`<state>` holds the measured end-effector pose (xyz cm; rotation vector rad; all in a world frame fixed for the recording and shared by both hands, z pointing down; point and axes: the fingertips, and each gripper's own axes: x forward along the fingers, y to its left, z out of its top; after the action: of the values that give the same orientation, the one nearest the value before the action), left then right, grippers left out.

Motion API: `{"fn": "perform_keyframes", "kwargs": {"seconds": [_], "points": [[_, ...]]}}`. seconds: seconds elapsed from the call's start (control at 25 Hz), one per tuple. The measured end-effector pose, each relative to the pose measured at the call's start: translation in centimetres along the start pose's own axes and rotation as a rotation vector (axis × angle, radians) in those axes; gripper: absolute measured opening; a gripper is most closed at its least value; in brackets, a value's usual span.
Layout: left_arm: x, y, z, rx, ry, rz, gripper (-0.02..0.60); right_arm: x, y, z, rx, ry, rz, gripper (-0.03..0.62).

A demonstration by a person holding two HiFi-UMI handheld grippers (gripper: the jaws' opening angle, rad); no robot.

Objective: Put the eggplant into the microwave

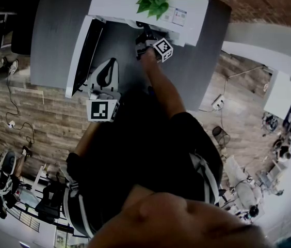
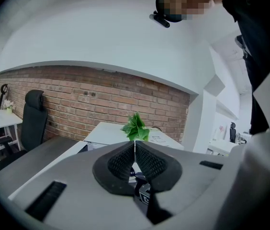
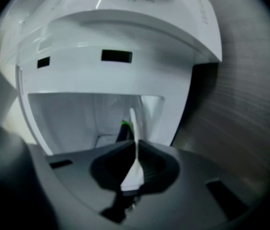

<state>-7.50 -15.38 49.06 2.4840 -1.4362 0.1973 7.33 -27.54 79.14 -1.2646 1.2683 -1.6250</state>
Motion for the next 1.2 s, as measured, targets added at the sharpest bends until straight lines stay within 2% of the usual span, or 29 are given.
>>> {"fn": "perform_keyframes", "kwargs": {"seconds": [0.24,0.36,0.52,0.76,0.96,1.2], "points": [[0.0,-0.1,0.0,-0.005,-0.007,-0.002,0.043,0.0,0.0,0.2,-0.023,-0.006,0.007,0.041],[-0.1,-0.2,0.0,-0.011,-0.010,-0.003,0.043,-0.2,0.0,0.3,-0.023,-0.009,0.011,0.073],[-0.2,-0.2,0.2,-0.016,-0.010,0.004,0.043,-0.3,0.3,0.4,-0.043,-0.010,0.015,0.081],[-0.9,-0.4,0.2,-0.012,-0.023,0.000,0.043,-1.1,0.3,0.6,-0.070,-0.023,-0.009,0.091],[-1.4,-0.6,0.7,0.005,-0.027,0.006,0.043,-1.9,0.4,0.5,-0.157,-0.005,0.009,0.091],[-2.0,-0.8,0.8,-0.009,-0.038,0.010,0.043,-3.1,1.1,-0.6,-0.318,0.057,-0.024,0.091]]}}
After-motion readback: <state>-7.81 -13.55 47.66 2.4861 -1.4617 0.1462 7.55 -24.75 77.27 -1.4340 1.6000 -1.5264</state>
